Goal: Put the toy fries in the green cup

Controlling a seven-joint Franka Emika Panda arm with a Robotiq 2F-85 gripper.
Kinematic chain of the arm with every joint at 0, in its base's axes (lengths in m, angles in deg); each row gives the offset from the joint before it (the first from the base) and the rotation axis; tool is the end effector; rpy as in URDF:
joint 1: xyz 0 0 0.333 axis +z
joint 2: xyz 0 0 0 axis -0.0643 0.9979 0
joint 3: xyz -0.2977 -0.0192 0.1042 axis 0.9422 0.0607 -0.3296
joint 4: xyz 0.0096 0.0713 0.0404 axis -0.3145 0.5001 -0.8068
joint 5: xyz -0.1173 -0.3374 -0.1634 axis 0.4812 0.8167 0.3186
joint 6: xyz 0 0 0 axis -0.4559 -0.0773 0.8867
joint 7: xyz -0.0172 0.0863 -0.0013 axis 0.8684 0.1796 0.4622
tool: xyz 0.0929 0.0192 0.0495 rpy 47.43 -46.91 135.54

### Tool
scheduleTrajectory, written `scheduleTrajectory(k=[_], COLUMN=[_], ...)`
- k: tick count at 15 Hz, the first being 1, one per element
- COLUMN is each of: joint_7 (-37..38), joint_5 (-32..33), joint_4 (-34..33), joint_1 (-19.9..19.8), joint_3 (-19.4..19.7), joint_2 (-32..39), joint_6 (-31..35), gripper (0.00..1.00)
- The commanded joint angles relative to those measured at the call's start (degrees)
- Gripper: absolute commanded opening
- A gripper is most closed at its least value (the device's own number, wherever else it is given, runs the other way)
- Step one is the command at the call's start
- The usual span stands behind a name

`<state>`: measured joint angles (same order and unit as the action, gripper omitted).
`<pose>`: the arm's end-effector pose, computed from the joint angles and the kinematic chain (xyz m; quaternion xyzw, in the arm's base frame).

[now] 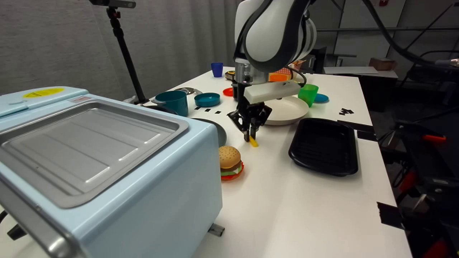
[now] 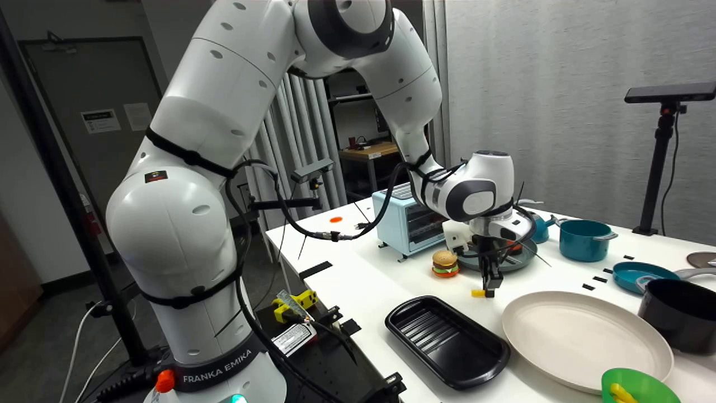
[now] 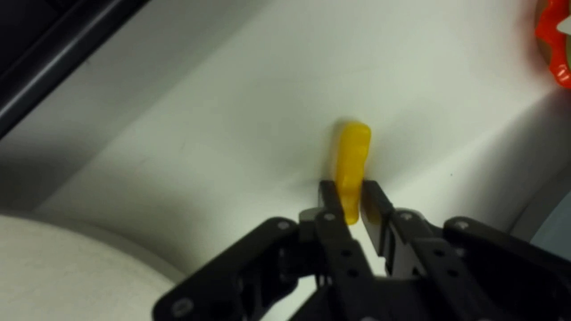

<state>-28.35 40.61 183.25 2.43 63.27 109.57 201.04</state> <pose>0.5862 0.0072 0.1078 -0.9504 0.3104 -0.0061 0.0193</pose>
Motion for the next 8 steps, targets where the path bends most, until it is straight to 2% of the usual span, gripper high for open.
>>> scheduleTrajectory(k=[1,7,8], joint_7=[-2.19,-4.84,-5.17], joint_5=[-0.53,-0.70,-0.61], joint_4=[2.26,4.27,4.40], joint_1=[-0.56,-1.97,-1.99], joint_3=[-0.45,-1.16,-1.24], joint_2=[-2.99,-6.16,-6.15], joint_6=[1.23,0.56,0.51], gripper=[0.05,0.05,0.37])
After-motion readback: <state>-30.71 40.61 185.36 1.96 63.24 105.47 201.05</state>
